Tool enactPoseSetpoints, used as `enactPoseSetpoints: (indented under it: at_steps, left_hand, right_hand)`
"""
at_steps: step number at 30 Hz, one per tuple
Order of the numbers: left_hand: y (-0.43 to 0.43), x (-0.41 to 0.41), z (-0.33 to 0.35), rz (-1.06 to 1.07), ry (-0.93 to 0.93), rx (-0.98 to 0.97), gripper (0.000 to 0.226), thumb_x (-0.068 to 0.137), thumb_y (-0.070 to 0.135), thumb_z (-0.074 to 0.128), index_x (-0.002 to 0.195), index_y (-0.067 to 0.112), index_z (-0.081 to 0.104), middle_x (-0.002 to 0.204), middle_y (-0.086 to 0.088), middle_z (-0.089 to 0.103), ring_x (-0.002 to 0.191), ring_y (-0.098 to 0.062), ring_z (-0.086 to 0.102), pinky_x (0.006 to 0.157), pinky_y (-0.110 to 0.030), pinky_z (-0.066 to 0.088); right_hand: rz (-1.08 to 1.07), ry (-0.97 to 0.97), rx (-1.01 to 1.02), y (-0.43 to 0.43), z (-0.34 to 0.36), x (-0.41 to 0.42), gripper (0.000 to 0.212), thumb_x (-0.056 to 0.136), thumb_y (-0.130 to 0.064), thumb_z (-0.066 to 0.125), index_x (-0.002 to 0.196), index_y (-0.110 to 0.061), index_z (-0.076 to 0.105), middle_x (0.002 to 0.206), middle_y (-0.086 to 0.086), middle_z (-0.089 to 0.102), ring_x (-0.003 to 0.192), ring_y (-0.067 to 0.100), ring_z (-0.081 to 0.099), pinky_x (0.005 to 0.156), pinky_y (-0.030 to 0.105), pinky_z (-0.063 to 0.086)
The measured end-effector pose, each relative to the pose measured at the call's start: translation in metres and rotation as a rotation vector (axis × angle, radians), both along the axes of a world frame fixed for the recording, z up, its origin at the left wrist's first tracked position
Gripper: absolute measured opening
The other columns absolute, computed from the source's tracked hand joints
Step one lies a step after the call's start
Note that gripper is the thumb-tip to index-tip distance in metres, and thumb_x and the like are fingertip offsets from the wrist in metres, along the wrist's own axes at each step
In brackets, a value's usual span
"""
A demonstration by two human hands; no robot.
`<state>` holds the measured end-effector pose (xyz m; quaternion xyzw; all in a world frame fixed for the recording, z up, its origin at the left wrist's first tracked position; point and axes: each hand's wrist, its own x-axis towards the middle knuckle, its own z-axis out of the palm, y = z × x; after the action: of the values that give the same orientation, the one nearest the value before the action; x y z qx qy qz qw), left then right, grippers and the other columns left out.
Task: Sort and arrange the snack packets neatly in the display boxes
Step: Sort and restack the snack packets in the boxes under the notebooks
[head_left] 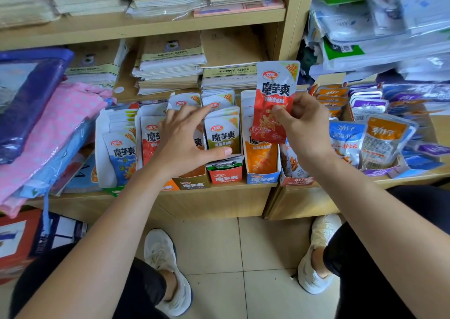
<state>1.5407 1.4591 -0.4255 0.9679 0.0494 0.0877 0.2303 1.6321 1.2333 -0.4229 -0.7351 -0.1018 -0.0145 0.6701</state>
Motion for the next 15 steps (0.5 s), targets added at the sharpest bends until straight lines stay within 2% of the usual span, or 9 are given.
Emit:
enactPoseSetpoints:
  at_steps: [1, 3, 5, 9, 15]
  left_hand:
    - [0.001, 0.000, 0.000, -0.022, -0.018, -0.016, 0.094, 0.063, 0.085, 0.054, 0.141, 0.034, 0.054, 0.122, 0.012, 0.050, 0.119, -0.019, 0.037, 0.097, -0.043, 0.032]
    - [0.000, -0.003, -0.001, -0.100, -0.089, -0.079, 0.067, 0.067, 0.078, 0.062, 0.113, 0.031, 0.074, 0.106, 0.012, 0.057, 0.108, -0.016, 0.044, 0.093, -0.042, 0.036]
    - [-0.001, -0.009, -0.002, -0.182, -0.129, -0.171, 0.047, 0.072, 0.067, 0.070, 0.095, 0.027, 0.080, 0.099, 0.013, 0.062, 0.103, -0.011, 0.054, 0.092, -0.040, 0.044]
    - [0.000, -0.018, -0.004, -0.254, -0.084, -0.257, 0.044, 0.073, 0.060, 0.076, 0.098, 0.024, 0.081, 0.103, 0.015, 0.072, 0.099, -0.008, 0.068, 0.086, -0.038, 0.056]
    - [-0.003, -0.028, -0.006, -0.276, -0.190, -0.215, 0.034, 0.078, 0.051, 0.076, 0.097, 0.023, 0.081, 0.106, 0.014, 0.074, 0.100, -0.003, 0.069, 0.087, -0.036, 0.058]
  right_hand:
    - [-0.002, -0.004, 0.000, 0.000, 0.000, 0.000, 0.011, 0.095, -0.014, 0.068, 0.091, -0.022, 0.061, 0.090, -0.003, 0.075, 0.085, 0.008, 0.074, 0.073, 0.027, 0.061]
    - [-0.004, 0.000, 0.012, 0.001, 0.000, 0.000, 0.009, 0.095, -0.014, 0.068, 0.094, -0.020, 0.061, 0.091, -0.003, 0.075, 0.086, 0.007, 0.074, 0.072, 0.025, 0.061]
    - [-0.004, 0.011, 0.024, 0.001, 0.000, 0.000, 0.008, 0.095, -0.015, 0.068, 0.096, -0.019, 0.061, 0.093, -0.004, 0.075, 0.088, 0.007, 0.074, 0.071, 0.024, 0.060]
    - [0.002, 0.005, 0.031, -0.001, -0.001, 0.001, 0.008, 0.095, -0.015, 0.068, 0.095, -0.020, 0.061, 0.094, -0.004, 0.074, 0.089, 0.008, 0.074, 0.072, 0.024, 0.060]
    - [-0.037, -0.071, -0.047, 0.001, -0.001, 0.007, 0.010, 0.092, -0.023, 0.073, 0.086, -0.019, 0.065, 0.085, 0.004, 0.072, 0.080, 0.016, 0.071, 0.071, 0.038, 0.062]
